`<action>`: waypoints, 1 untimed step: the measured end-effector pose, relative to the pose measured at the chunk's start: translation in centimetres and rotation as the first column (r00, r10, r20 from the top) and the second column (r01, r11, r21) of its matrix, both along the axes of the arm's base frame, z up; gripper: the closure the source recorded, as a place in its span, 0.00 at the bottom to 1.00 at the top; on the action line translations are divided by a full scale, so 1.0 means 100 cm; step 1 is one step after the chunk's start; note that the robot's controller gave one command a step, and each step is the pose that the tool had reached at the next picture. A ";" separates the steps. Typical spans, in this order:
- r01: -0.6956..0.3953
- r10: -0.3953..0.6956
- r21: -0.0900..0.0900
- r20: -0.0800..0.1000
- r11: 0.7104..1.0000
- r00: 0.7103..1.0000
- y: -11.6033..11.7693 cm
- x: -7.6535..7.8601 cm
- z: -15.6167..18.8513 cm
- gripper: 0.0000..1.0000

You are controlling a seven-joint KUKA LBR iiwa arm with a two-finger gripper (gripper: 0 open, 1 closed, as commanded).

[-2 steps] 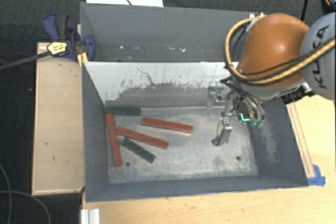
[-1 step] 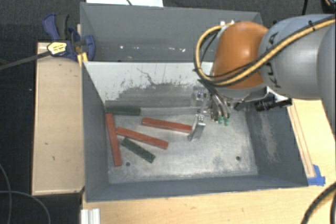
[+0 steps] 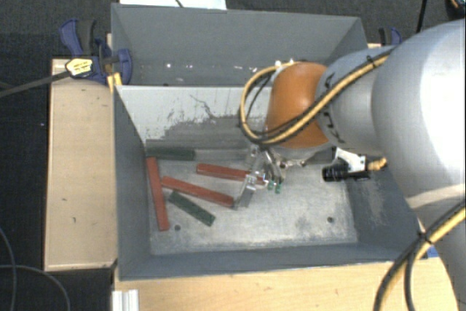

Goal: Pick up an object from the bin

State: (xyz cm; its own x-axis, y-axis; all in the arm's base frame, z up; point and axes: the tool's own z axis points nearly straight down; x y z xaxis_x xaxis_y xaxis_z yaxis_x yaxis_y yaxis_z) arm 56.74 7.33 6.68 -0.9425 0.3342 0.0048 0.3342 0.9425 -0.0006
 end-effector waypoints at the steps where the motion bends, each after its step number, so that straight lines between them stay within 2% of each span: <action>1: 0.001 -0.001 0.000 0.006 1.000 1.000 -0.001 0.002 0.004 1.00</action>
Offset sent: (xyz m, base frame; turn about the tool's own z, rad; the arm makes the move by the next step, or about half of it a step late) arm 0.0000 0.0000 0.0000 0.0000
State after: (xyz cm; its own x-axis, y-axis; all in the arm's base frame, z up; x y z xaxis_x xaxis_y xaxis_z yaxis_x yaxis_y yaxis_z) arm 56.92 7.25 7.07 -0.9423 0.3348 -0.0011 0.3348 0.9423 0.0016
